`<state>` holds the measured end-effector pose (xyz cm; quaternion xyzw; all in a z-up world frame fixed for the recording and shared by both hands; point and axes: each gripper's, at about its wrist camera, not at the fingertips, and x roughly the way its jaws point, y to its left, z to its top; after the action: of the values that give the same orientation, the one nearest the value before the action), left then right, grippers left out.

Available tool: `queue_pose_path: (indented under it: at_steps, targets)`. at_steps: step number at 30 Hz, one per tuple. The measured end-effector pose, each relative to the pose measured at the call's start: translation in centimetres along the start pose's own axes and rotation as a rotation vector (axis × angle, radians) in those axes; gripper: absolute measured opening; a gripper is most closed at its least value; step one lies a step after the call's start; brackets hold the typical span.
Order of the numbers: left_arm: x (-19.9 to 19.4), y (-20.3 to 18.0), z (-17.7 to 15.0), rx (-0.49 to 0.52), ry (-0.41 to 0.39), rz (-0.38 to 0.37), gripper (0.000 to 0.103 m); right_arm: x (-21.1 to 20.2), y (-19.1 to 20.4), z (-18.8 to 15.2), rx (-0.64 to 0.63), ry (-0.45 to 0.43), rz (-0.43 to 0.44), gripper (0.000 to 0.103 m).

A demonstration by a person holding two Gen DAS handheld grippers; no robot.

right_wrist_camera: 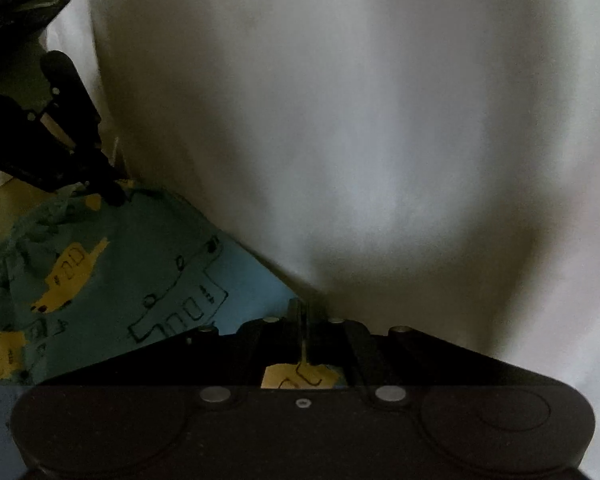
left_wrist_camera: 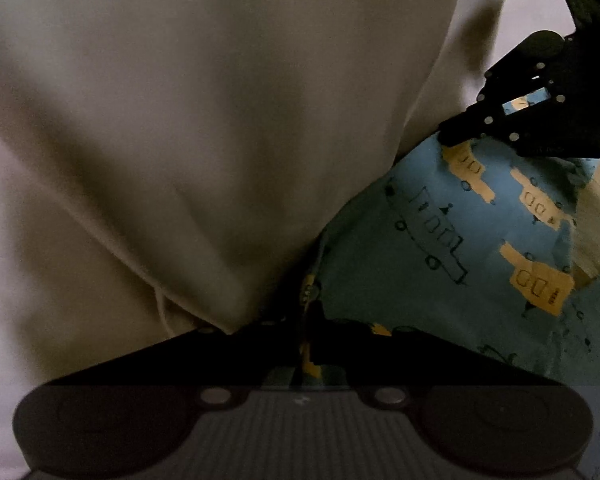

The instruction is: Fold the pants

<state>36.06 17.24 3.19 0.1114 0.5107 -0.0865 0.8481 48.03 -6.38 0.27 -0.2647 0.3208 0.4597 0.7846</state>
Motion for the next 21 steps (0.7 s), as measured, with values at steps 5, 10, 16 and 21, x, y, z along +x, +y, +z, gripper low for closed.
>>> queue_pose_path:
  at_steps: [5, 10, 16, 21]
  targets:
    - [-1.0, 0.3, -0.2, -0.035, -0.032, -0.013, 0.004, -2.4, 1.0, -0.5, -0.014, -0.037, -0.052, 0.000]
    - [-3.2, 0.3, -0.5, -0.055, -0.063, -0.008, 0.004, -4.6, 2.5, -1.1, -0.052, -0.078, -0.102, 0.000]
    - [-5.9, 0.0, -1.4, -0.071, -0.109, -0.022, 0.004, -7.1, 3.8, -2.0, -0.045, -0.105, -0.159, 0.000]
    - [-8.5, -1.5, -2.9, -0.032, -0.170, 0.011, 0.004, -9.7, 6.7, -3.6, -0.022, -0.141, -0.194, 0.000]
